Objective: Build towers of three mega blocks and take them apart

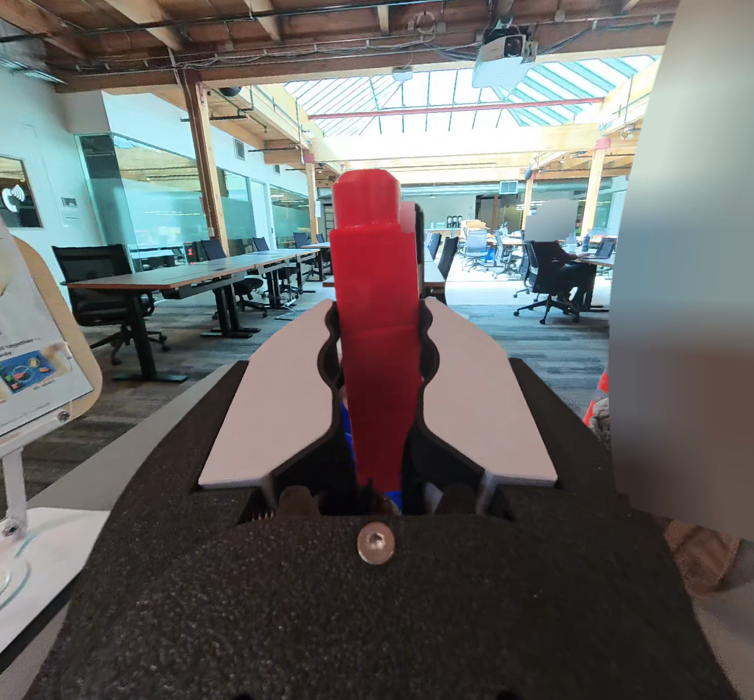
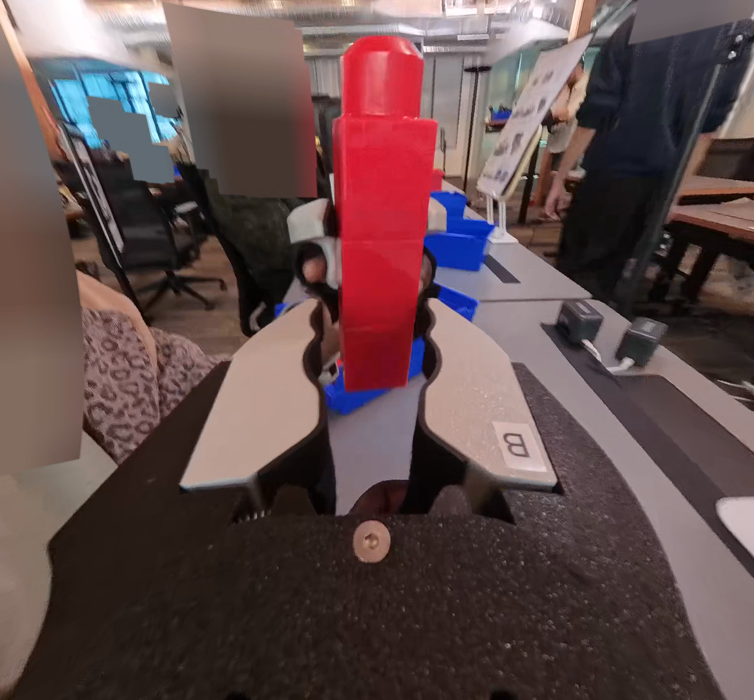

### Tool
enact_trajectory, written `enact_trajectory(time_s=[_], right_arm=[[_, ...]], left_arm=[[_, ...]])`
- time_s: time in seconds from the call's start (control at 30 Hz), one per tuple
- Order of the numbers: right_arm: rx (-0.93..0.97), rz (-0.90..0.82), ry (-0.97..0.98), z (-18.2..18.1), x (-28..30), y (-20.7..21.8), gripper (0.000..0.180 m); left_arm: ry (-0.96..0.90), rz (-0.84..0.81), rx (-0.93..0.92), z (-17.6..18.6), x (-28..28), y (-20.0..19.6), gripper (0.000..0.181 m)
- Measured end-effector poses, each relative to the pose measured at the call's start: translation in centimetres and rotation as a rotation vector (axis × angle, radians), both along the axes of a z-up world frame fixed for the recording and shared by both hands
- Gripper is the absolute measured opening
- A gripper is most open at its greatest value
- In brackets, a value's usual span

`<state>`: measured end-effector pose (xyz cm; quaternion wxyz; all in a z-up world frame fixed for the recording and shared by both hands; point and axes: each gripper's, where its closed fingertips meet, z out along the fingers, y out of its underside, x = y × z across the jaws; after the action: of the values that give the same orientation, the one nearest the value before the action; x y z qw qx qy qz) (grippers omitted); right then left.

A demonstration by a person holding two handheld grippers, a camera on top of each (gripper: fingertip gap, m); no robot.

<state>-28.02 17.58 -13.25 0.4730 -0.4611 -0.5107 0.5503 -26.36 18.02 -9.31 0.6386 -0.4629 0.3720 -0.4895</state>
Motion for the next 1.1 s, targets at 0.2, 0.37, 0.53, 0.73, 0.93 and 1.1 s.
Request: enact_trajectory(time_s=[0.2, 0.37, 0.53, 0.73, 0.93, 1.1], right_arm=[[0.017, -0.043, 0.221, 3.9, 3.3, 0.1, 0.051], [0.099, -0.056, 0.130, 2.8, 2.0, -0.7, 0.027], [0.136, -0.215, 0.165, 4.1, 3.8, 1.1, 0.027], [0.116, -0.869, 0.030, 2.6, 16.2, 10.0, 0.027], [-0.106, -1.505, -0.209, -5.6, 32.3, 16.1, 0.027], [-0.298, -1.747, -0.207, -11.1, 39.0, 17.7, 0.027]], left_arm=[[0.282, -0.023, 0.023, -4.3, 0.4, -0.4, 0.036], [0.346, -0.083, 0.021, -5.5, 1.7, -1.0, 0.036], [0.289, 0.113, 0.038, -3.8, 0.0, 0.9, 0.055], [0.112, 0.792, -0.039, -0.1, -11.6, 5.2, 0.056], [0.093, 1.174, -0.063, 0.2, -21.3, 3.7, 0.055], [-0.051, 1.253, -0.045, 1.2, -25.0, 1.7, 0.052]])
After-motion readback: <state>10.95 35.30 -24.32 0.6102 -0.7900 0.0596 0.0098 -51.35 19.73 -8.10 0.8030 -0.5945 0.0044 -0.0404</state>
